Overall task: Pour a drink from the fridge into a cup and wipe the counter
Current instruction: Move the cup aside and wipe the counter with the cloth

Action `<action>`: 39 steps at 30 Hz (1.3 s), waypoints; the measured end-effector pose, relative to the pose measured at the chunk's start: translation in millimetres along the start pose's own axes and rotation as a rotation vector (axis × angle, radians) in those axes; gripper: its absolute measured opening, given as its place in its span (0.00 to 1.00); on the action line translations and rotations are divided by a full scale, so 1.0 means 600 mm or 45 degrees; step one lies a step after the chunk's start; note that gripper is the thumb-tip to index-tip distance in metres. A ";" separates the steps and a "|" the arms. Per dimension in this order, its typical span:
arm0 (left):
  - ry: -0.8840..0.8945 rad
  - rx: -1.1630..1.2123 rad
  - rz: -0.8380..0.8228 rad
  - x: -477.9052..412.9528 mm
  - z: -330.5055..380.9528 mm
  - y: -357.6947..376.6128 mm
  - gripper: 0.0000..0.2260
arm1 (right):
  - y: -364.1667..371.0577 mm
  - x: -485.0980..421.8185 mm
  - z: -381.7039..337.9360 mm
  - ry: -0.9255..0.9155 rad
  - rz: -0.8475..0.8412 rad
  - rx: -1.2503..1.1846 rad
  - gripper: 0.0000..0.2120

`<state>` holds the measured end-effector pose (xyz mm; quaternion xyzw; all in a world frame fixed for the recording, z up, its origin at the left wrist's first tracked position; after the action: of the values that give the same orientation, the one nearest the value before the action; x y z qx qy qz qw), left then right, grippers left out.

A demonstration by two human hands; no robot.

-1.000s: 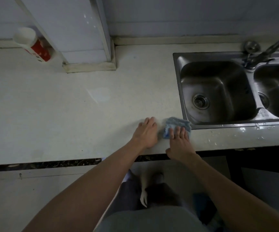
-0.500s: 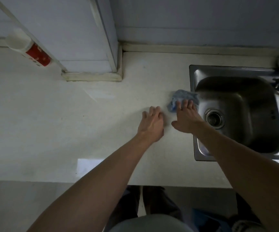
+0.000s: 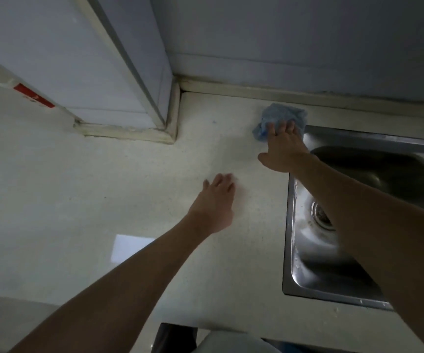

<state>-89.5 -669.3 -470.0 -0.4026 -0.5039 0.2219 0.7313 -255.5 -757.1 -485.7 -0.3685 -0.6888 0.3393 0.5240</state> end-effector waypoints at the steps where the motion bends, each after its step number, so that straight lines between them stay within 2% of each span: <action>1: 0.009 0.004 -0.026 0.003 -0.003 0.005 0.29 | -0.008 -0.013 0.007 0.000 0.013 -0.001 0.42; 11: 0.025 0.036 -0.075 0.007 -0.007 0.015 0.31 | -0.047 -0.061 0.037 0.021 0.087 0.077 0.42; 15: 0.032 0.058 -0.071 0.009 -0.007 0.014 0.32 | -0.059 -0.067 0.029 0.138 0.158 -0.045 0.40; 19: 0.032 0.086 -0.040 0.013 -0.006 0.015 0.32 | -0.055 -0.089 0.019 0.261 0.262 -0.197 0.43; 25: 0.046 0.120 0.001 0.003 -0.002 0.007 0.29 | -0.059 -0.109 -0.090 0.091 0.186 -0.110 0.35; 30: 0.032 0.123 0.005 0.003 -0.008 0.008 0.29 | -0.062 -0.107 -0.106 0.031 0.144 0.094 0.36; 33: 0.027 0.155 0.038 0.014 -0.010 0.014 0.30 | -0.051 -0.103 -0.110 -0.008 0.144 0.098 0.40; 39: -0.029 0.280 0.188 0.084 -0.026 0.047 0.25 | -0.020 -0.066 -0.130 -0.043 0.131 0.137 0.37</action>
<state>-52.8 -622.1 -467.3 -0.3537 -0.4536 0.3336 0.7469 -174.2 -790.7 -476.9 -0.3688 -0.6586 0.4085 0.5132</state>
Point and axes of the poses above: each hand's wrist, its own x-axis away from the middle knuckle, its own y-axis out of the palm, z = x × y, the point moved 9 cm from there along -x, towards the middle knuckle, and after that the axes turned 13 degrees about -y, right-handed, at the moved point
